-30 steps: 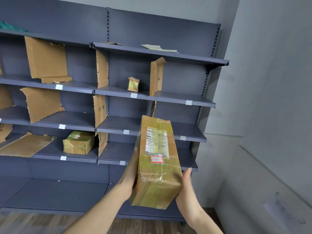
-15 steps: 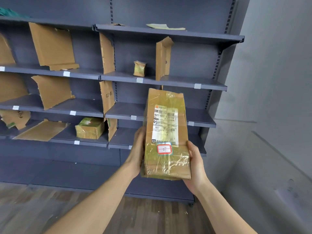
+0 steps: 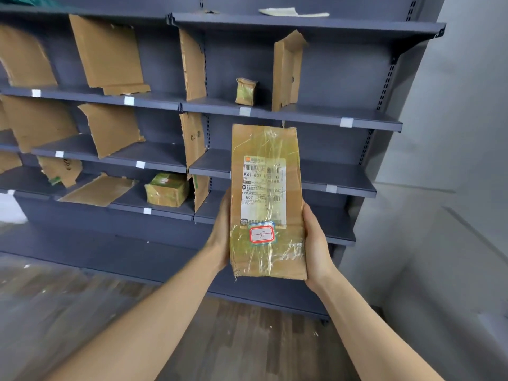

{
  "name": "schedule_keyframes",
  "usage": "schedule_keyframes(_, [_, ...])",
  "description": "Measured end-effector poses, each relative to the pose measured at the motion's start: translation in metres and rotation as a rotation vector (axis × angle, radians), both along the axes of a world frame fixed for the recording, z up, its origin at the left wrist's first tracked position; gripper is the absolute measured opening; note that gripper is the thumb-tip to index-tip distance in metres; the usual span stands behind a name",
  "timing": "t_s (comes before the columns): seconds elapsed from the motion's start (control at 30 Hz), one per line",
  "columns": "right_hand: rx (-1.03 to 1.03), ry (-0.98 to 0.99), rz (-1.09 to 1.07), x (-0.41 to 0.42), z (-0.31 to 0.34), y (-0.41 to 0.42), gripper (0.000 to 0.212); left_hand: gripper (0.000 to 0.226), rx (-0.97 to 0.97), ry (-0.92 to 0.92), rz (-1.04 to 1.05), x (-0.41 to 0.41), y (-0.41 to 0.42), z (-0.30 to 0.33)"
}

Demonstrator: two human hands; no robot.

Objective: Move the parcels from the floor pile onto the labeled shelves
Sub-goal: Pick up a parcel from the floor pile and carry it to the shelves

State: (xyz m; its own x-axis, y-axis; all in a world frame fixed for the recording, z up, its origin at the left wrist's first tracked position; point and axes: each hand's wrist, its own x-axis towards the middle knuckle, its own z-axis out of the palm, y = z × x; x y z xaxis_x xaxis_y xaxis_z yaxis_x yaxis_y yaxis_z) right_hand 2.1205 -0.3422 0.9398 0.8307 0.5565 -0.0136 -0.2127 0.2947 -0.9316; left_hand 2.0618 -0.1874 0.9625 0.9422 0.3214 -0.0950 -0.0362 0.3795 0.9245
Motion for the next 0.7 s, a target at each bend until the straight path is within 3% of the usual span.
schedule_keyframes(0.3, [-0.136, 0.322, 0.283, -0.016, -0.012, 0.111, 0.062, 0.063, -0.213, 0.094, 0.181, -0.04, 0.1, -0.049])
schedule_keyframes(0.7, [-0.226, 0.367, 0.4, -0.025, -0.047, 0.321, 0.061, 0.07, -0.284, 0.148, 0.362, -0.063, 0.298, -0.089])
